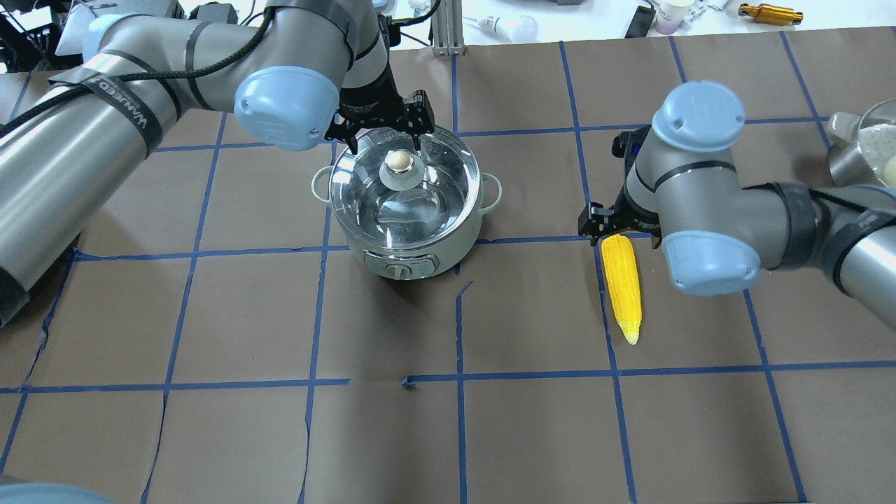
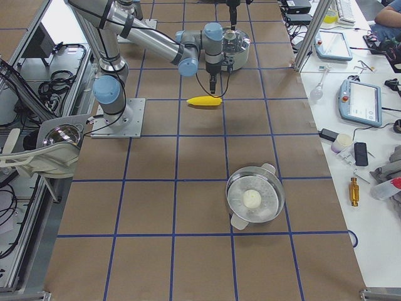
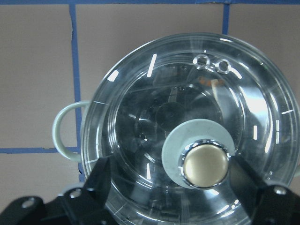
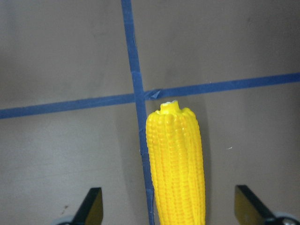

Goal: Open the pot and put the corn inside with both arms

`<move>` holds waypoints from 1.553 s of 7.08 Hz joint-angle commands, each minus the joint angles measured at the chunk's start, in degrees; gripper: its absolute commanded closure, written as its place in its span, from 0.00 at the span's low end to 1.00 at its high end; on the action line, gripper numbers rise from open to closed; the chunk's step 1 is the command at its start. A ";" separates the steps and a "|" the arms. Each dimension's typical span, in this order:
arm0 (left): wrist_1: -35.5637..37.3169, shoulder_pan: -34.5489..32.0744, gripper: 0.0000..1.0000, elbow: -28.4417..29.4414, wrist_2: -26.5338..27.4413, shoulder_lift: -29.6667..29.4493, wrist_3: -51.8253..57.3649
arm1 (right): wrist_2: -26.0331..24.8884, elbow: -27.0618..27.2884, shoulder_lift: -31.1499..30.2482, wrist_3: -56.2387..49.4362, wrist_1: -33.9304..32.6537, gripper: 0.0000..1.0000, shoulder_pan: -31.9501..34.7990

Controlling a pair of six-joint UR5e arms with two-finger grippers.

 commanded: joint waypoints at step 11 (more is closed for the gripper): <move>2.57 -0.63 0.78 -0.83 0.83 0.17 0.70 | -3.25 2.09 5.63 -0.05 -5.77 1.00 -0.07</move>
